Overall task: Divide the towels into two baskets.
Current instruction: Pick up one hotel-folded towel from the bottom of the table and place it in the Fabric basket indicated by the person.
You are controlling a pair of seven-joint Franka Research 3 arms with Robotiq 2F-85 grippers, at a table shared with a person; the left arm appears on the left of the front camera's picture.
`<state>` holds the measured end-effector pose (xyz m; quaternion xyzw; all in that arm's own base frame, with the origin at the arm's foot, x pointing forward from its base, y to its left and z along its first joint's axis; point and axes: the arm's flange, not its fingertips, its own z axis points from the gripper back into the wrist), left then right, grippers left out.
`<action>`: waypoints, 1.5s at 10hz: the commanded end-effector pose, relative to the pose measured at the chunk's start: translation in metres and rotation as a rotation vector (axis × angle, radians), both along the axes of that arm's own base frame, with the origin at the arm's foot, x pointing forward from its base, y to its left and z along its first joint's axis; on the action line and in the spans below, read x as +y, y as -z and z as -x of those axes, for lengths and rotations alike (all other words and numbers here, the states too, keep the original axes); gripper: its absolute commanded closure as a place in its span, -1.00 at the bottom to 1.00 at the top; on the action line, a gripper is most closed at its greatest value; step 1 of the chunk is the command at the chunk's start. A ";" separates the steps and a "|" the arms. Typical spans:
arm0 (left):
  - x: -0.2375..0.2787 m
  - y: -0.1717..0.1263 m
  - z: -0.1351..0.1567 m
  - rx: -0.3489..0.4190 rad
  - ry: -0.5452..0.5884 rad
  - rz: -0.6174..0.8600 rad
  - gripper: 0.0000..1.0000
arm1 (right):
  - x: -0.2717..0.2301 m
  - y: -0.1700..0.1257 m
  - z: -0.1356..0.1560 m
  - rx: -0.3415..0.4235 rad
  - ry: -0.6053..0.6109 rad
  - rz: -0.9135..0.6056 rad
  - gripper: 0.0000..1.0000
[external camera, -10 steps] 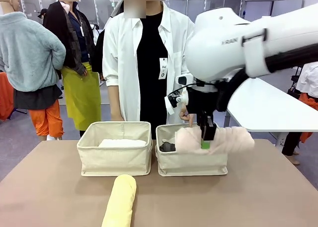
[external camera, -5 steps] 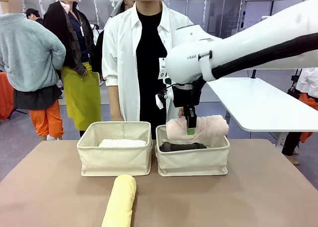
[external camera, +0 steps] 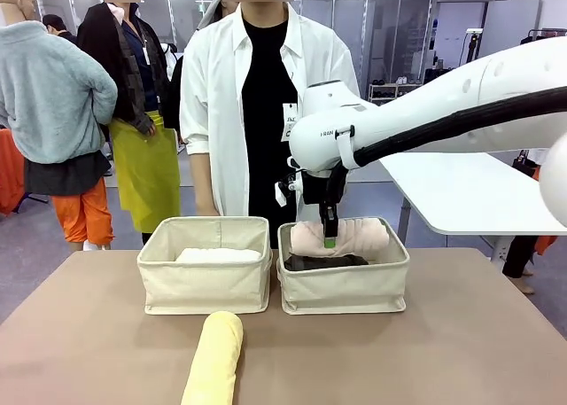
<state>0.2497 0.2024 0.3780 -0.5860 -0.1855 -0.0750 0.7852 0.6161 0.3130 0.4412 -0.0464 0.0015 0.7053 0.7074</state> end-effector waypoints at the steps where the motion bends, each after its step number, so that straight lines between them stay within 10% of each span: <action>1: -0.001 -0.003 0.005 -0.012 0.003 0.006 -1.00 | 0.000 -0.002 -0.010 -0.048 0.015 -0.002 -0.28; 4: -0.001 -0.003 0.005 -0.012 0.003 0.006 -1.00 | -0.004 0.001 -0.007 -0.069 0.021 0.012 -1.00; 9: -0.001 -0.003 0.005 -0.012 0.003 0.006 -1.00 | -0.027 -0.017 0.035 -0.097 0.118 0.051 -1.00; 10: -0.001 -0.003 0.005 -0.012 0.003 0.006 -1.00 | -0.008 -0.016 -0.003 -0.075 0.034 0.012 -1.00; 15: -0.001 -0.003 0.005 -0.012 0.003 0.006 -1.00 | -0.008 -0.016 -0.003 -0.075 0.034 0.012 -1.00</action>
